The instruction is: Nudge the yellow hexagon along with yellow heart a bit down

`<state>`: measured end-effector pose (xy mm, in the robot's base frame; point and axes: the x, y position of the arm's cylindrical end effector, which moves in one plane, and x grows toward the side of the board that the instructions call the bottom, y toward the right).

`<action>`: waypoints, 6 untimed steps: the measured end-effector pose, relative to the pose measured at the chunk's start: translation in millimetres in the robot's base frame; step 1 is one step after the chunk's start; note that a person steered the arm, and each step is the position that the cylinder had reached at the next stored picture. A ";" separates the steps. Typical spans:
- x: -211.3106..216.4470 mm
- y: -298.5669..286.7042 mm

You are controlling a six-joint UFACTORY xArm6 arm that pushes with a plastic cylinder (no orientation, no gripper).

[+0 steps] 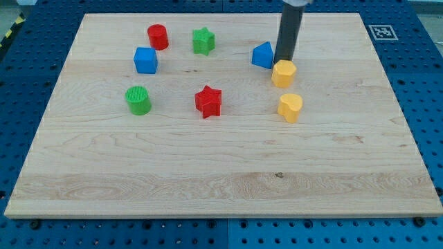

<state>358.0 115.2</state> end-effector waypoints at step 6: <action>20.9 -62.7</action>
